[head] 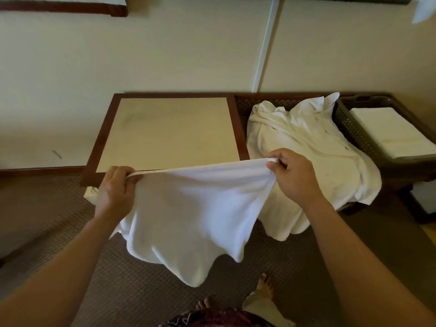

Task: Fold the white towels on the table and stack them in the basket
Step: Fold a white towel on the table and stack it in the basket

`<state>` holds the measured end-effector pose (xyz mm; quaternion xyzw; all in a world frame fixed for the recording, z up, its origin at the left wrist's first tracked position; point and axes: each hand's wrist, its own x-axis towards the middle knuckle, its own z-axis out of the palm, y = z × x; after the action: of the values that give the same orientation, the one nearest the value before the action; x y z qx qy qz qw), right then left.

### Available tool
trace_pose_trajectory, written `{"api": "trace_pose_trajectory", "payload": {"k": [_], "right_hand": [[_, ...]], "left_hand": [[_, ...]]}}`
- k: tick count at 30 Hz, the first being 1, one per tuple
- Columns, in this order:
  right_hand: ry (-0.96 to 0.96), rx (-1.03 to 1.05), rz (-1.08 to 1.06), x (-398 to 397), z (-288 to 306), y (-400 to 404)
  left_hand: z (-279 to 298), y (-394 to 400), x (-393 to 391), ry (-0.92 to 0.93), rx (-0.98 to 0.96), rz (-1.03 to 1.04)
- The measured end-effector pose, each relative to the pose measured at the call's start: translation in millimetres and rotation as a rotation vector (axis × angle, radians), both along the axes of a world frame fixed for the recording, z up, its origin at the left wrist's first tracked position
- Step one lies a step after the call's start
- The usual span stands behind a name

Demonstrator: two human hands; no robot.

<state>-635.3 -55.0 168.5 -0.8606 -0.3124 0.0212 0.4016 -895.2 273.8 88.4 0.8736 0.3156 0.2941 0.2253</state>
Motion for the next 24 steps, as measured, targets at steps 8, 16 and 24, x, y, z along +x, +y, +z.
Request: {"api": "trace_pose_trajectory", "payload": {"k": [8,16,24], "right_hand": [[0.423,0.112,-0.122,-29,-48,12],[0.569,0.436,-0.227,-46,-72,12],[0.407,0.519,-0.412,-44,-71,24]], "left_hand": [[28,4,1,0.032,0.12,-0.06],[-6,16,-27,0.223,0.016,-0.107],[-14,4,-14,0.285,-0.004,-0.039]]}}
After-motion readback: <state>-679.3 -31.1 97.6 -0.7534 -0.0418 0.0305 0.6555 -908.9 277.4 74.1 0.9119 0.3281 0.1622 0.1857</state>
